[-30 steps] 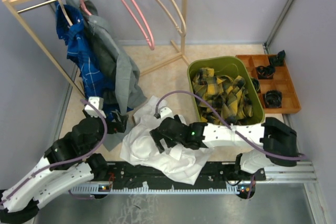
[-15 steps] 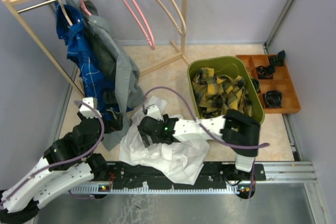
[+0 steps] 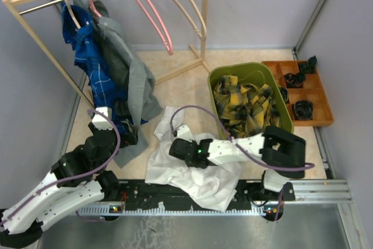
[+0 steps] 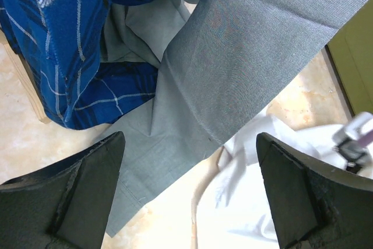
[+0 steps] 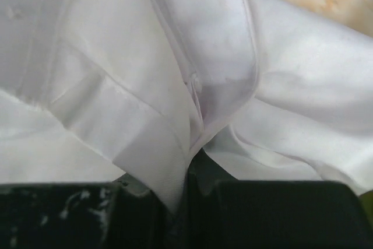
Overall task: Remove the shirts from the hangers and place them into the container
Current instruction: Pick up the shirt from the center of the board, then place the shirt in the bin.
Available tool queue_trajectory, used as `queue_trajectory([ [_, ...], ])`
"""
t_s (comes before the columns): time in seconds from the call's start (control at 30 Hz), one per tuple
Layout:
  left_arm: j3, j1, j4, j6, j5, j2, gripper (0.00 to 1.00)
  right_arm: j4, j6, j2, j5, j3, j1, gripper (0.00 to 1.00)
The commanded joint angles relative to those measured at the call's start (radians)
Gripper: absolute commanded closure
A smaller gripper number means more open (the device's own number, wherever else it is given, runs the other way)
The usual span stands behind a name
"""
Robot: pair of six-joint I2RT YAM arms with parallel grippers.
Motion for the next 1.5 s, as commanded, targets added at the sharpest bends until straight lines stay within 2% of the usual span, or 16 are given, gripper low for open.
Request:
queue_trajectory([
  [0.0,0.022,0.005,-0.002,-0.003,-0.01,-0.017,0.01,0.088,-0.058,-0.22,-0.025,-0.092,0.004,0.91],
  [0.17,0.021,0.005,-0.003,-0.004,-0.013,-0.008,0.01,0.196,-0.111,-0.498,-0.005,-0.143,0.004,0.92],
  [0.3,0.022,0.004,-0.003,-0.005,-0.012,0.0,0.01,0.275,-0.146,-0.757,0.072,-0.197,0.004,0.99],
  [0.4,0.022,0.004,-0.003,-0.005,-0.013,0.005,0.01,0.318,-0.168,-0.935,0.133,-0.233,0.004,1.0],
  [0.47,0.022,0.005,-0.002,-0.005,-0.01,0.007,0.01,0.304,-0.185,-1.021,0.194,-0.23,0.004,1.0],
  [0.57,0.023,0.005,0.001,-0.002,-0.006,0.01,0.01,0.187,-0.188,-1.089,0.304,-0.183,0.004,1.0],
  [0.73,0.023,0.005,0.003,-0.002,-0.006,0.016,0.01,-0.006,-0.181,-1.099,0.484,-0.106,0.004,1.0],
  [0.9,0.022,0.006,0.003,-0.001,-0.007,0.022,0.01,-0.019,-0.296,-1.052,0.598,-0.037,0.004,1.0],
  [0.97,0.023,0.005,0.003,-0.001,-0.007,0.023,0.01,-0.029,-0.334,-1.025,0.716,-0.002,0.004,1.0],
  [1.07,0.023,0.005,0.003,-0.001,-0.005,0.024,0.01,0.035,-0.474,-1.002,0.866,0.019,0.003,1.0],
  [1.17,0.022,0.006,0.003,-0.002,-0.007,0.023,0.01,0.181,-0.673,-0.993,0.937,0.017,-0.03,1.0],
  [1.2,0.022,0.005,0.003,-0.002,-0.006,0.025,0.01,0.204,-0.701,-0.991,0.931,0.023,-0.056,1.0],
  [1.27,0.023,0.005,0.004,0.0,-0.005,0.027,0.01,0.141,-0.667,-0.984,0.866,0.053,-0.138,1.0],
  [1.47,0.023,0.005,0.003,-0.001,-0.005,0.027,0.01,-0.169,-0.424,-0.871,0.459,0.146,-0.48,1.0],
])
